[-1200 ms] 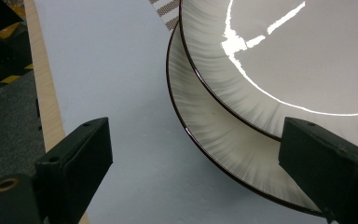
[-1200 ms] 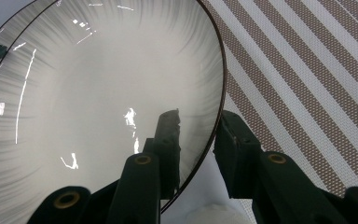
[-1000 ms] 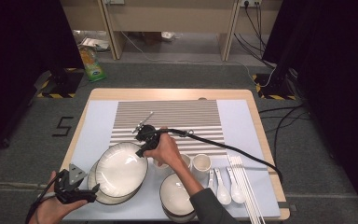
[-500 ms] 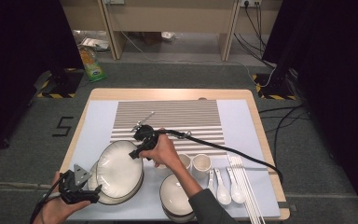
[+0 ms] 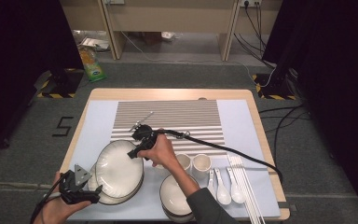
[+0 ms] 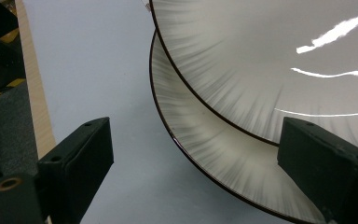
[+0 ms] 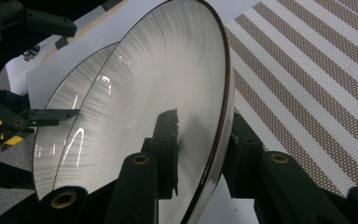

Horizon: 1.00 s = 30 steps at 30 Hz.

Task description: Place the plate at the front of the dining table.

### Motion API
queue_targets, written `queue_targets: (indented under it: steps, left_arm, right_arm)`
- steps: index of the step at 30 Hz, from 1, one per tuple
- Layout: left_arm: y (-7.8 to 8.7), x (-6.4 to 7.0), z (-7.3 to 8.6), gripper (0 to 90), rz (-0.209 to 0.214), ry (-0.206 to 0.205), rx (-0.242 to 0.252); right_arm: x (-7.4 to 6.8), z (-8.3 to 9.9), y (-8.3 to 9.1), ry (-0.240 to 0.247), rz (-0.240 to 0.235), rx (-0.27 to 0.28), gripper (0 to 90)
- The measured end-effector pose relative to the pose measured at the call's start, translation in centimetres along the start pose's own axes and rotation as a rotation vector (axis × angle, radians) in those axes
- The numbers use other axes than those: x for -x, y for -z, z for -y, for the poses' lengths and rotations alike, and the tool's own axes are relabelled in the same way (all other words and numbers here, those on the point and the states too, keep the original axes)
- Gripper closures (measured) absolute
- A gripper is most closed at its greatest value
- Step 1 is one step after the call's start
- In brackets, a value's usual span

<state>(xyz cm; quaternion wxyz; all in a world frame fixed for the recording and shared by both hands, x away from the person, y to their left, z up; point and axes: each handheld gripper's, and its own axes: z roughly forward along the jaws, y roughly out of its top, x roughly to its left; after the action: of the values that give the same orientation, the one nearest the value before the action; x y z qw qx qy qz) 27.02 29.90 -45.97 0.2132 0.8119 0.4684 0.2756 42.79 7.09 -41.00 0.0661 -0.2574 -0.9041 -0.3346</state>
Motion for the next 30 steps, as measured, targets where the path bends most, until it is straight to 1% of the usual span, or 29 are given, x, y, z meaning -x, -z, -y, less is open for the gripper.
queue_targets:
  steps: [2,3,4,6,7,8,9,10,11,12,13,14,17,18,19,20,21,22,23,24,25,26,27,28,30]
  left_arm:
    - [0.0,0.0,0.0,9.4,0.001,-0.001,-0.001]
    - [0.0,0.0,0.0,9.4,0.006,0.001,0.000]
    - [0.0,0.0,0.0,9.4,0.009,0.002,0.001]
    - [0.0,0.0,0.0,9.5,0.010,0.000,0.001]
    - [0.0,0.0,0.0,9.5,0.012,0.000,0.003]
    - [0.1,0.0,0.0,9.8,0.012,-0.001,0.004]
    - [0.1,0.0,0.0,10.4,0.014,-0.002,0.003]
    - [0.1,0.0,0.0,10.6,0.014,-0.002,0.003]
    - [0.1,0.0,0.0,10.7,0.017,0.001,0.005]
    - [0.2,-0.1,0.0,11.4,0.029,0.003,0.009]
    - [0.2,-0.1,0.0,12.9,0.029,0.003,0.009]
    - [0.4,-0.2,0.0,14.2,0.040,0.011,0.017]
    - [0.6,-0.3,0.0,15.2,0.037,0.011,0.028]
    - [0.6,-0.6,0.0,15.4,0.046,0.018,0.030]
    - [0.6,-0.6,0.0,15.4,0.046,0.018,0.030]
    - [0.7,-0.8,0.1,15.4,0.053,0.027,0.036]
    - [1.0,-1.2,0.1,15.4,0.060,0.043,0.052]
    - [1.1,-1.4,0.2,15.4,0.060,0.050,0.057]
    - [1.1,-1.4,0.2,15.4,0.060,0.050,0.057]
    - [1.4,-1.7,0.2,15.4,0.059,0.058,0.066]
    - [1.8,-2.3,0.2,15.3,0.055,0.079,0.077]
    - [1.9,-2.5,0.3,15.2,0.052,0.088,0.084]
    - [1.9,-2.5,0.3,15.2,0.052,0.088,0.084]
    - [2.1,-2.9,0.4,15.2,0.045,0.097,0.086]
    - [2.1,-3.1,0.5,15.2,0.045,0.101,0.086]
  right_arm:
    - [0.0,0.0,0.0,-0.003,-0.002,0.004,71.4]
    - [-0.1,-0.1,0.1,-0.003,-0.007,0.027,73.2]
    - [0.0,-0.1,0.2,0.002,-0.014,0.037,74.4]
    - [-0.1,-0.2,0.3,-0.004,-0.029,0.050,76.3]
    - [-0.1,-0.3,0.3,-0.012,-0.037,0.052,76.8]
    - [0.0,-0.3,0.3,-0.004,-0.036,0.058,76.9]
    - [-0.1,-0.3,0.3,-0.013,-0.038,0.055,77.1]
    - [0.0,-0.3,0.4,0.000,-0.038,0.056,77.5]
    - [0.0,-0.3,0.4,-0.007,-0.042,0.057,78.1]
    - [0.0,-0.4,0.4,-0.020,-0.049,0.058,78.8]
    - [0.1,-0.4,0.4,-0.029,-0.057,0.063,79.6]
    - [0.2,-0.5,0.4,-0.030,-0.065,0.071,80.4]
    - [0.1,-0.6,0.3,-0.035,-0.071,0.074,80.7]
    - [0.2,-0.8,0.2,-0.023,-0.075,0.072,80.8]
    - [0.2,-0.8,0.2,-0.023,-0.075,0.072,80.8]
    - [0.3,-0.9,0.2,-0.035,-0.077,0.070,80.9]
    - [0.3,-0.9,0.2,-0.032,-0.076,0.078,80.9]
    - [0.5,-0.9,0.2,-0.030,-0.079,0.071,80.8]
    - [0.5,-0.9,0.1,-0.035,-0.083,0.070,80.9]
    - [0.6,-1.0,0.1,-0.032,-0.085,0.075,80.9]
    - [0.6,-1.0,0.1,-0.029,-0.086,0.073,80.9]
    - [0.7,-1.0,0.1,-0.036,-0.083,0.075,80.9]
    - [0.7,-1.1,0.1,-0.044,-0.081,0.073,80.9]
    - [0.8,-1.1,0.2,-0.035,-0.082,0.070,80.8]
    - [0.9,-1.2,0.2,-0.039,-0.082,0.074,80.8]
